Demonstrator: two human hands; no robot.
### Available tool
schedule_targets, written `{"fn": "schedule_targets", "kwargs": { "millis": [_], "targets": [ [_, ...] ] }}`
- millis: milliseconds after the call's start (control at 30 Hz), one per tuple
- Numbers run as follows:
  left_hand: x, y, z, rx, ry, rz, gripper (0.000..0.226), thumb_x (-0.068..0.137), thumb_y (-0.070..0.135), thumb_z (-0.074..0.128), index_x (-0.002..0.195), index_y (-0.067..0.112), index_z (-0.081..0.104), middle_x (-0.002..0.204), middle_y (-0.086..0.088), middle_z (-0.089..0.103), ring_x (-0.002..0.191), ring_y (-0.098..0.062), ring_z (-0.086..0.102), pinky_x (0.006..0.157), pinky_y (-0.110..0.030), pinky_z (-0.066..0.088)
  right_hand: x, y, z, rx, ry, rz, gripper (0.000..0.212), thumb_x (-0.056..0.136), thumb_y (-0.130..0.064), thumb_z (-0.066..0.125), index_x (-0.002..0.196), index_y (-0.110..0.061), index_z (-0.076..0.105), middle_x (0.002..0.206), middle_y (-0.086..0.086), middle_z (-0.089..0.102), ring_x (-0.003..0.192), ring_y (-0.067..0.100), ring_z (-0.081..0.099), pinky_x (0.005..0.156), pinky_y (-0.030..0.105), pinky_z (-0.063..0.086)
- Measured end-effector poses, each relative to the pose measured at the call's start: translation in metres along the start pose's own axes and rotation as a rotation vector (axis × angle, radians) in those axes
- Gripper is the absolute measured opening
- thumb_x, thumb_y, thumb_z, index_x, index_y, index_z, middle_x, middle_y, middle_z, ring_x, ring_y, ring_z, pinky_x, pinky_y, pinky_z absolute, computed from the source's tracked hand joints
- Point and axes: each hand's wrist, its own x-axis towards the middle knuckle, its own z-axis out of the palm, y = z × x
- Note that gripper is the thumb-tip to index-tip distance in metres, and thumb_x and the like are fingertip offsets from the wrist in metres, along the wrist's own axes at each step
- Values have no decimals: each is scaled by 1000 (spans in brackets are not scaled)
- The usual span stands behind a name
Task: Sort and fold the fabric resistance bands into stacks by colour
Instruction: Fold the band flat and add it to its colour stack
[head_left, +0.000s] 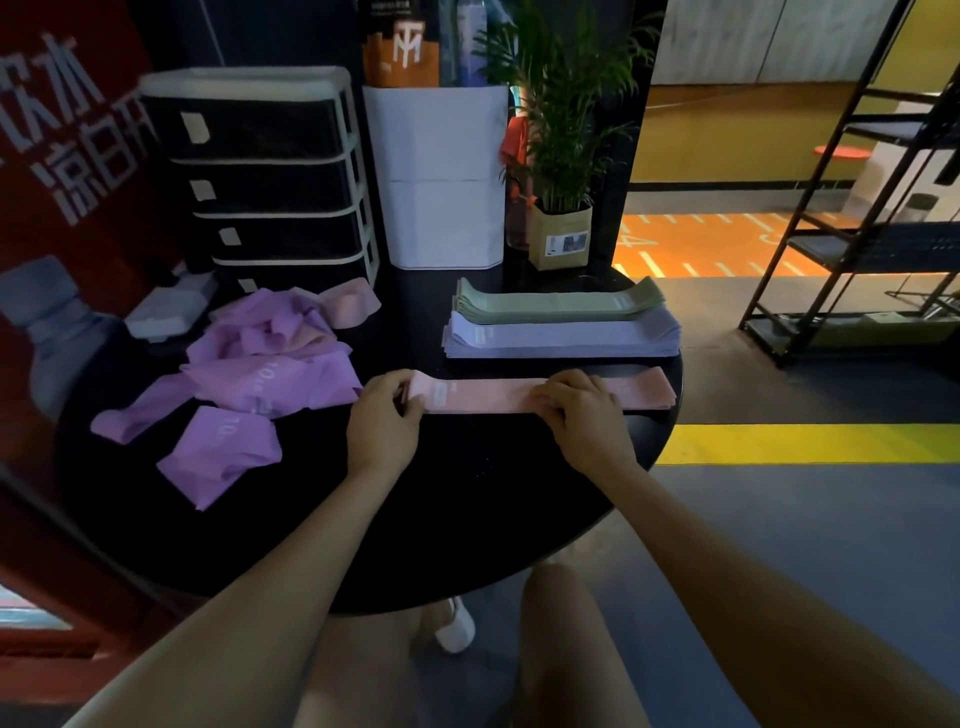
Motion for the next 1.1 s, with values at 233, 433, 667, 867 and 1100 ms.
{"fn": "schedule_targets", "kwargs": {
  "millis": [233,433,667,867,1100],
  "targets": [
    [8,9,-7,30,-11,54,34,89,11,58,123,10,56,127,-5,51,111,-18,53,89,-21,37,18,-18,-9,110,11,8,31,90,-16,59,121,-16,62,120,5,54,113,26,44,95,38,39],
    [51,16,-33,78,46,91,33,87,13,59,120,13,58,126,-5,54,111,-20,54,92,-29,43,73,-66,-1,211,-45,-41,31,90,-10,57,122,-9,59,123,12,53,115,30,47,95,35,39],
    [111,-5,-71,188,66,105,30,84,9,60,114,15,60,117,-4,55,105,-22,55,84,-30,45,137,-120,36,223,-130,-125,35,85,-8,60,119,-10,62,120,15,53,107,34,55,99,37,42],
    [155,-26,-92,304,76,84,34,84,12,60,118,14,59,123,-5,52,107,-22,54,85,-28,40,191,-147,75,228,-219,-81,38,86,-16,60,124,-12,57,121,16,50,111,35,52,96,38,44],
    [188,-54,-97,327,38,32,35,85,13,60,121,15,58,125,-4,51,114,-21,51,86,-24,38,231,-154,110,201,-268,-25,43,89,-17,55,132,-16,48,127,15,41,118,34,43,99,37,42]
  ]
}}
